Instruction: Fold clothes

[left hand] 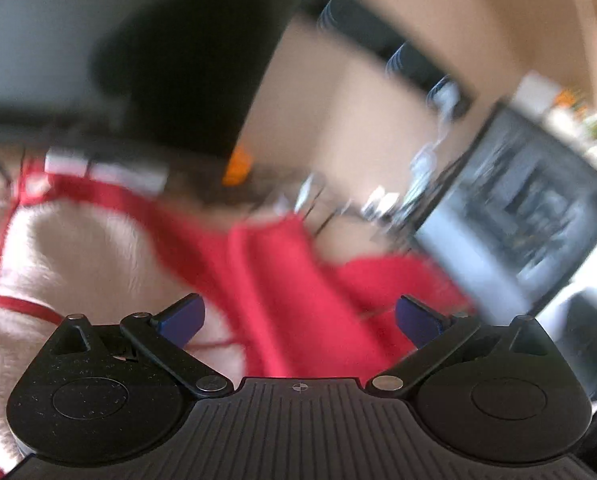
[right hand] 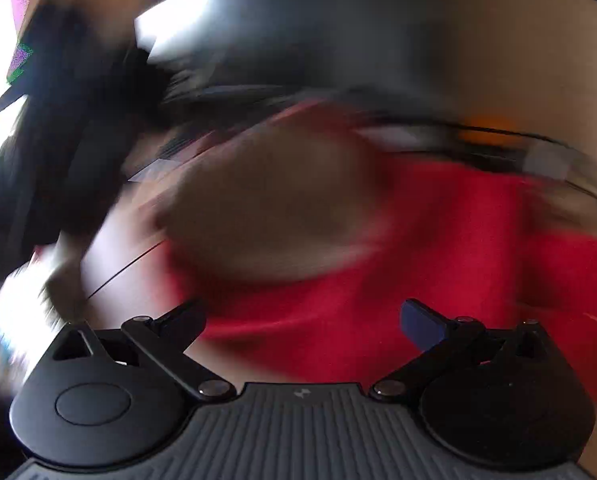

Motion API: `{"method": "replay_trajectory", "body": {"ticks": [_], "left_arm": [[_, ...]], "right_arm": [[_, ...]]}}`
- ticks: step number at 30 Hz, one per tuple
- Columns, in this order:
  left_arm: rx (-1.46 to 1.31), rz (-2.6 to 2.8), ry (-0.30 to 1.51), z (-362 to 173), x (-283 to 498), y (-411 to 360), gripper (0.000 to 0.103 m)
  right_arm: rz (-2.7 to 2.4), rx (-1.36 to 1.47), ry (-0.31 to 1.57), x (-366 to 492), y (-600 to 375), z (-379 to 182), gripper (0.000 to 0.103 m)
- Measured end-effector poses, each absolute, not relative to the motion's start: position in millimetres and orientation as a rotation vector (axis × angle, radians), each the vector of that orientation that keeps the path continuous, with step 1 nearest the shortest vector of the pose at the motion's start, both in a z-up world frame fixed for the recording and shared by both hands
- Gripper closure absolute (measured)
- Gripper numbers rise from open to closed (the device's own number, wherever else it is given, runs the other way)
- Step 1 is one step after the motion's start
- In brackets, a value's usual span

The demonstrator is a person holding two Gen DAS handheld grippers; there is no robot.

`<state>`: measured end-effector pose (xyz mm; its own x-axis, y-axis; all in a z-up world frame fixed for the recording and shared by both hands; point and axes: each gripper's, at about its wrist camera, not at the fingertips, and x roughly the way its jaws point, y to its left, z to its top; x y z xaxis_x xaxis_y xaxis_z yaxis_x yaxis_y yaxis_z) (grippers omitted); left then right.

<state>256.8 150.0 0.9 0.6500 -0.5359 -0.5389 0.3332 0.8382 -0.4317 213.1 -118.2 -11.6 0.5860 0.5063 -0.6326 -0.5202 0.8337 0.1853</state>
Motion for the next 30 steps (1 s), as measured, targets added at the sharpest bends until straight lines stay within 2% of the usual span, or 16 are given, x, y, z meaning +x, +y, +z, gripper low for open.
{"method": "replay_trajectory", "body": {"ticks": [3, 9, 16, 22, 28, 30], "left_arm": [[-0.250, -0.466, 0.822, -35, 277, 145, 0.000], [-0.228, -0.454, 0.932, -68, 275, 148, 0.000], [-0.134, -0.391, 0.969, -67, 265, 133, 0.000], [-0.158, -0.501, 1.071, -59, 241, 84, 0.000], [-0.329, -0.805, 1.137, -53, 229, -13, 0.000], [-0.375, -0.896, 1.107, -40, 223, -24, 0.000]], "right_arm": [[0.246, 0.137, 0.710, 232, -177, -16, 0.000], [-0.040, 0.530, 0.717, 271, -286, -36, 0.000], [-0.125, 0.519, 0.713, 326, -323, -46, 0.000], [0.036, 0.088, 0.507, 372, -270, 36, 0.000], [0.250, -0.144, 0.309, 387, -197, 99, 0.000], [0.321, -0.220, 0.242, 391, -173, 120, 0.000]]}}
